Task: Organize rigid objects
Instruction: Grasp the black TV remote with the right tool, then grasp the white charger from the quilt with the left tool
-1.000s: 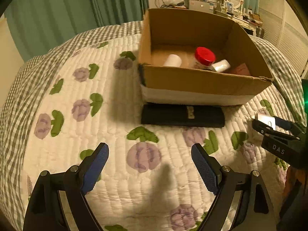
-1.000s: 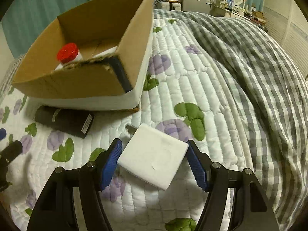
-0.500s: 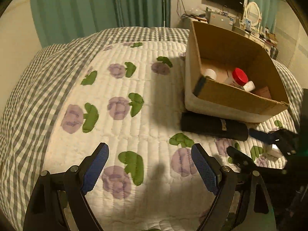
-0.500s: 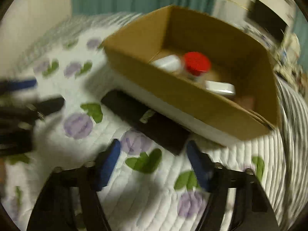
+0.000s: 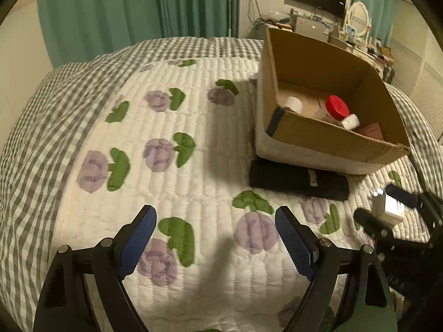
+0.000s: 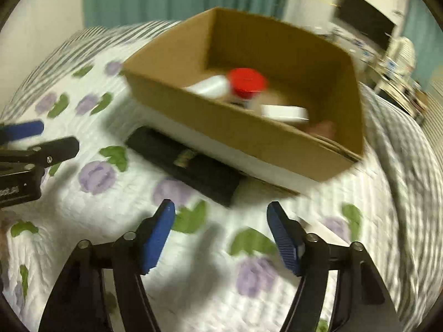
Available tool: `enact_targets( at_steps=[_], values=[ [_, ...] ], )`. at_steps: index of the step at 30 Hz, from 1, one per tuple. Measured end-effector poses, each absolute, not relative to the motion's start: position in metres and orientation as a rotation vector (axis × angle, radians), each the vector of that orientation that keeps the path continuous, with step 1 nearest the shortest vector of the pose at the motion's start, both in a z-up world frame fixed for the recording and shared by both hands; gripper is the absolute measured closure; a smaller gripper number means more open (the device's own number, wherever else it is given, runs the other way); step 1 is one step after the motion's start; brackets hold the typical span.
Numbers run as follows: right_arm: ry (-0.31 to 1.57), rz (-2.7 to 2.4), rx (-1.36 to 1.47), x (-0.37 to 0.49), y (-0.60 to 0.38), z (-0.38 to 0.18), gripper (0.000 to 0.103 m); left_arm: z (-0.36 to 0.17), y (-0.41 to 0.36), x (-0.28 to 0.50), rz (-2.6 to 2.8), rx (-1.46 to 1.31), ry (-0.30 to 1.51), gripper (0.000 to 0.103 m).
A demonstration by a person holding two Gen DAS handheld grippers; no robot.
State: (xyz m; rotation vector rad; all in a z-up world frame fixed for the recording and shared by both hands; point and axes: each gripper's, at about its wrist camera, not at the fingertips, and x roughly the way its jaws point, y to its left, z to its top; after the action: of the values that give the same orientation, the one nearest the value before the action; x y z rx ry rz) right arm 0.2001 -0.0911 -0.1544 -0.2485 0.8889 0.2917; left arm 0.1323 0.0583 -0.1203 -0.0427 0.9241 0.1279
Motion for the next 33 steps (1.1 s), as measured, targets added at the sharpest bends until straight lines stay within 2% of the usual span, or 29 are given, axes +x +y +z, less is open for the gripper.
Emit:
enact_targets(
  at_steps=[6, 12, 15, 20, 25, 30, 33],
  values=[
    [0.846, 0.413, -0.474, 0.220, -0.047, -0.169, 0.034, -0.113, 0.054, 0.127, 0.134, -0.026, 0.909, 0.013],
    [0.874, 0.454, -0.638, 0.243, -0.011, -0.205, 0.042, -0.118, 0.070, 0.132, 0.177, -0.051, 0.920, 0.013],
    [0.884, 0.452, -0.588, 0.254, -0.010, -0.207, 0.044, -0.124, 0.075, 0.134, 0.185, -0.059, 0.933, 0.013],
    [0.951, 0.483, -0.529, 0.251, -0.025, -0.192, 0.068, -0.125, 0.079, 0.132, 0.176, -0.081, 0.936, 0.013],
    [1.028, 0.479, -0.248, 0.218, -0.057, -0.166, 0.083, -0.120, 0.074, 0.129, 0.160, -0.068, 0.919, 0.013],
    [0.959, 0.419, -0.206, 0.179, -0.076, -0.152, 0.084, -0.108, 0.058, 0.124, 0.113, -0.060, 0.913, 0.013],
    [0.902, 0.383, -0.158, 0.162, -0.095, -0.125, 0.084, -0.094, 0.036, 0.125, 0.066, -0.037, 0.888, 0.013]
  ],
)
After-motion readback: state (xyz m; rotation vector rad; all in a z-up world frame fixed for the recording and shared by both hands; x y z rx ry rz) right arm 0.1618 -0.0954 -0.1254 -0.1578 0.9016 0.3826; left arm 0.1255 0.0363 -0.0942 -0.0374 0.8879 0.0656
